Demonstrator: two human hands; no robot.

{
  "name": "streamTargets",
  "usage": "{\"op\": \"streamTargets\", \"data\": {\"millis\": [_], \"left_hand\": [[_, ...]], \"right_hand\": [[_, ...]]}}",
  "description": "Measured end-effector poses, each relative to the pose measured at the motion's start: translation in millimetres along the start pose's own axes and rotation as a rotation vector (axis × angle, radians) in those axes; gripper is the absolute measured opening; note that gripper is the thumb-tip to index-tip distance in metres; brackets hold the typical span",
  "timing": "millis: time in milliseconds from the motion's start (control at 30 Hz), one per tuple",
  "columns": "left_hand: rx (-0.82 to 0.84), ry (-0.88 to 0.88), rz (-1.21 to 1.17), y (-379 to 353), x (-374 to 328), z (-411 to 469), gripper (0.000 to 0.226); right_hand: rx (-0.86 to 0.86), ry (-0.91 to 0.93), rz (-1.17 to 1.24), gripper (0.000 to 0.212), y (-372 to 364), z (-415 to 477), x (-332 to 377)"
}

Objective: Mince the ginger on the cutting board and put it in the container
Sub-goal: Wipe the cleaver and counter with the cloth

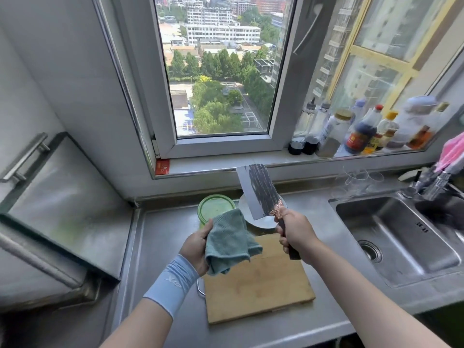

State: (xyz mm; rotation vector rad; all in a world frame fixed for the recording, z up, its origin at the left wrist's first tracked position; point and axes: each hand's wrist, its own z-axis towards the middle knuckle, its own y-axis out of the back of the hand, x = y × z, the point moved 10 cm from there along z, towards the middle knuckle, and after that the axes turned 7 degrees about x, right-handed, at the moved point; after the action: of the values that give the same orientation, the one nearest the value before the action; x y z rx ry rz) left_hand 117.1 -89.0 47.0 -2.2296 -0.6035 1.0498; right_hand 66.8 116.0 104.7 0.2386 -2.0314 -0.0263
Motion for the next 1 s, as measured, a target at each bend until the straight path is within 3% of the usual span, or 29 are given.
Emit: {"op": "streamTargets", "data": {"millis": [67, 133, 167, 233, 300, 333, 433, 500, 667, 800, 867, 1000], "left_hand": [[-0.134, -0.197, 0.067, 17.8, -35.1, -4.5, 0.054], [-0.317, -0.602, 0.410, 17.1, -92.1, -24.3, 0.039], [-0.324, -0.832, 0.651, -3.0, -115.3, -39.1, 0.034], [-0.110, -1.154, 1.189, -58.3, -122.4, -48.7, 0.035], [0.089, -1.273, 1.695, -75.9, -95.6, -33.9, 0.037], [0.140, -1.284, 1.836, -71.7, -86.1, -25.9, 0.038], [0.198, -1.226, 1.808, -51.5, -104.8, -16.7, 0.039], [0.144, -1.210, 1.782, -36.4, -130.3, -12.0, 0.041], [-0.356, -0.726, 1.459, 49.9, -194.0, 20.1, 0.034], [-0.500, -0.481, 1.076, 114.1, -173.8, 27.4, 0.026], [-0.529, -0.354, 0.992, 135.4, -149.8, 31.6, 0.032], [-0.438, -0.147, 1.136, 137.9, -108.7, 37.8, 0.034]], "right_hand": [[-0.001, -0.016, -0.024, 0.038, -7.4, 0.1, -2.2], [-0.001, -0.048, -0.065, 0.036, -21.5, -0.4, -5.6], [0.004, -0.076, -0.070, 0.036, -31.2, -1.2, -8.2], [0.042, -0.132, -0.036, 0.035, -54.7, -4.2, -11.6], [0.082, -0.154, 0.002, 0.037, -74.8, -8.1, -9.6], [0.091, -0.159, 0.010, 0.038, -80.6, -10.2, -7.2], [0.099, -0.174, 0.001, 0.038, -86.2, -14.4, -4.7], [0.112, -0.172, 0.002, 0.038, -87.3, -16.1, -5.0], [0.153, -0.171, -0.049, 0.039, -85.2, -11.8, -8.1], [0.108, -0.127, -0.097, 0.035, -74.6, 10.3, -6.2], [0.080, -0.076, -0.287, 0.034, -67.4, 29.7, -2.0], [0.037, 0.091, -0.937, 0.025, -70.3, 74.2, 10.9]]}}
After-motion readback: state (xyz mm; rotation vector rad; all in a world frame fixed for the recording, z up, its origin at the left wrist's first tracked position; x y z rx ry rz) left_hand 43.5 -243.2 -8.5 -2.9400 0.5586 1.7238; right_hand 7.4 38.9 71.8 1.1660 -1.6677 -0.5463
